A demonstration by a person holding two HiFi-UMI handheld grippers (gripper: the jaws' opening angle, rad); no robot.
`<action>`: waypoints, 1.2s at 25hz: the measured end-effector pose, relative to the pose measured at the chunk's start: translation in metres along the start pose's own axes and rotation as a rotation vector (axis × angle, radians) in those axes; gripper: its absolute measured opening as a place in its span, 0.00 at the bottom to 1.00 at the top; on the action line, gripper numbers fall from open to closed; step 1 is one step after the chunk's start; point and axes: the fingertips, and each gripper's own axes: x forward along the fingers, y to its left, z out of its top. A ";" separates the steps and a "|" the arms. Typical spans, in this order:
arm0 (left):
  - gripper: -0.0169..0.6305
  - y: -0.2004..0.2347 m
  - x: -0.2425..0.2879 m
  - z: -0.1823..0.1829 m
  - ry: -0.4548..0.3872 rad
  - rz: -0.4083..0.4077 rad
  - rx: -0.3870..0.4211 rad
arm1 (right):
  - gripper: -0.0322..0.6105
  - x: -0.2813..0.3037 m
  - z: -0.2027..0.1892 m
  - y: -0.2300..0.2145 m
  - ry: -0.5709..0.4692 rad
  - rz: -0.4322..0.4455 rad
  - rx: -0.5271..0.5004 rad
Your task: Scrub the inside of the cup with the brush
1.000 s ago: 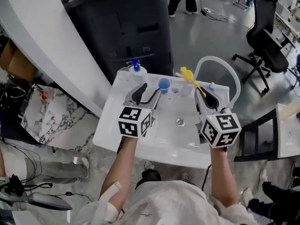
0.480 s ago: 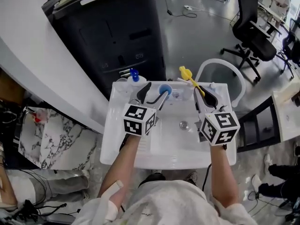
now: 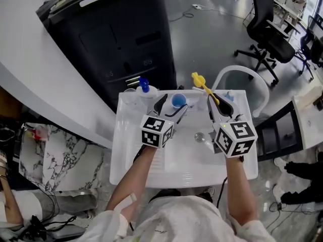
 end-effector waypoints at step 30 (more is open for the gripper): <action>0.67 0.029 0.078 -0.116 0.187 -0.041 -0.034 | 0.10 0.034 -0.020 -0.006 0.039 -0.023 0.007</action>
